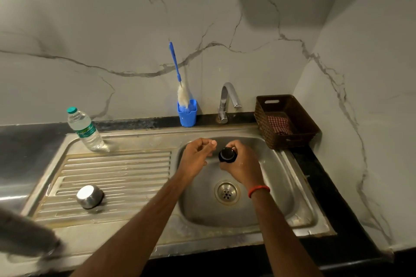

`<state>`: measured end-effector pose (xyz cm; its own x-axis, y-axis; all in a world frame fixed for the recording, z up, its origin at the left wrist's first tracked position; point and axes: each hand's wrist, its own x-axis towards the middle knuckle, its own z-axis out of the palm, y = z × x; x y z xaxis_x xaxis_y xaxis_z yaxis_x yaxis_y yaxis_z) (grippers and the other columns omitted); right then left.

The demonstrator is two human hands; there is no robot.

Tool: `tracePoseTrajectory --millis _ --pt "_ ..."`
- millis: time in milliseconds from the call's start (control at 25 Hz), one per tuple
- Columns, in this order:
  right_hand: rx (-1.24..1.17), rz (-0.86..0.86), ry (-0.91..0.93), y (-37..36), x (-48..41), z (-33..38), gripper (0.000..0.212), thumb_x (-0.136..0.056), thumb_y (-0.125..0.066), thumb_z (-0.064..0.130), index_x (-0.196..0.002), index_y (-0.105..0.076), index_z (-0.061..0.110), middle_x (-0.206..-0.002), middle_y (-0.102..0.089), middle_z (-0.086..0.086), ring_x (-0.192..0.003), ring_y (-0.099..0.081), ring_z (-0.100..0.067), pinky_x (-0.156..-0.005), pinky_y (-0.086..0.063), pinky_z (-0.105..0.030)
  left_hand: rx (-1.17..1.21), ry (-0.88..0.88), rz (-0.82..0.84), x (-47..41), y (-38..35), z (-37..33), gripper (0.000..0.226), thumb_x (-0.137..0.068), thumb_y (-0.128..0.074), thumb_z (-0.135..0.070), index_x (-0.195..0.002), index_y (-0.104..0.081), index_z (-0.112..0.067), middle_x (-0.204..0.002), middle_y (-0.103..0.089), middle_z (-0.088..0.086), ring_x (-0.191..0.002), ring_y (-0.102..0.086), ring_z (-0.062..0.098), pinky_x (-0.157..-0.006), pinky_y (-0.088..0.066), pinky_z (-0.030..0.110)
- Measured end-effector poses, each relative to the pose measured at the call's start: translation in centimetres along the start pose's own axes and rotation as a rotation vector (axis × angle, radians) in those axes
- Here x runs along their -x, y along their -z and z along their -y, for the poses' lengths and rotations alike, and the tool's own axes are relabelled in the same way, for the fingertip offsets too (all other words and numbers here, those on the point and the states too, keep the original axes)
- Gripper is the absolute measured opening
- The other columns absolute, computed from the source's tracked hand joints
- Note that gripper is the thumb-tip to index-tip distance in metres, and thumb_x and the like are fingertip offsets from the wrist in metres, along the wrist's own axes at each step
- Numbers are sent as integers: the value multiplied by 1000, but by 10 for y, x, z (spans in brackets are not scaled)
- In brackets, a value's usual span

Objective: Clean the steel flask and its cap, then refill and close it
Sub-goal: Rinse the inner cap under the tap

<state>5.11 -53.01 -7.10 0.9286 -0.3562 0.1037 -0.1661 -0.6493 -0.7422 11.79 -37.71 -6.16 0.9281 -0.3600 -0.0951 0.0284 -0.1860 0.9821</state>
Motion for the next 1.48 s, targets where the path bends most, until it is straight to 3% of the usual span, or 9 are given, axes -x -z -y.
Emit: tracePoseTrajectory --millis 320,440,600,680,760,920,1080,1240,1480 --pt "-248 46 130 -9 -5 39 66 -70 -90 28 -126 -54 28 -117 -66 5 -105 -64 -8 -84 -56 -21 80 -17 -14 12 28 -5 30 -96 -62 -51 -111 -68 -26 -100 -76 -4 -88 -74 15 -79 -60 35" --pt "-211 8 213 -20 -6 51 62 -69 -91 31 -118 -52 35 -117 -63 5 -106 -62 -9 -83 -55 -19 106 3 -59 20 44 -6 31 -94 -67 -47 -114 -67 -24 -96 -77 0 -83 -74 17 -77 -59 36" --pt "-316 87 237 -40 1 70 55 -76 -87 26 -121 -56 27 -115 -64 9 -107 -62 -4 -87 -55 -19 236 121 -95 31 66 -2 29 -102 -57 -39 -109 -68 -12 -83 -74 2 -78 -70 19 -73 -57 37" --pt "-269 -37 331 -47 2 71 51 -77 -85 22 -122 -59 20 -116 -65 5 -105 -62 -6 -86 -53 -16 183 133 -93 35 75 2 27 -103 -55 -40 -109 -68 -16 -88 -74 5 -79 -70 19 -69 -54 33" --pt "-52 -128 364 -50 -7 57 50 -78 -84 22 -123 -63 17 -117 -65 -2 -103 -61 -12 -85 -51 -21 101 130 -125 40 82 7 22 -101 -57 -41 -109 -67 -24 -102 -75 6 -87 -72 21 -69 -52 29" --pt "333 159 69 -59 -11 36 54 -72 -86 29 -122 -66 26 -109 -73 -7 -99 -68 -27 -81 -58 -38 -28 110 -185 48 101 17 19 -100 -60 -38 -107 -68 -22 -102 -74 3 -90 -70 17 -68 -49 19" --pt "191 250 218 -85 -12 80 55 -76 -84 35 -126 -62 28 -108 -71 -1 -98 -66 -21 -79 -55 -33 -146 12 -240 54 130 25 21 -98 -64 -36 -107 -70 -17 -95 -73 3 -90 -69 19 -70 -50 21" --pt "-92 456 169 -124 -1 134 55 -72 -88 35 -118 -56 30 -101 -65 11 -92 -65 -9 -76 -54 -24 -241 -76 -327 64 174 26 20 -99 -64 -32 -107 -71 -16 -95 -73 0 -87 -69 12 -77 -55 23" --pt "-75 658 297 -198 44 184 53 -68 -89 38 -113 -62 36 -96 -70 16 -85 -66 0 -76 -51 -15 -461 -24 -378 83 246 35 24 -97 -63 -40 -104 -71 -19 -103 -72 -6 -96 -64 10 -86 -53 32"
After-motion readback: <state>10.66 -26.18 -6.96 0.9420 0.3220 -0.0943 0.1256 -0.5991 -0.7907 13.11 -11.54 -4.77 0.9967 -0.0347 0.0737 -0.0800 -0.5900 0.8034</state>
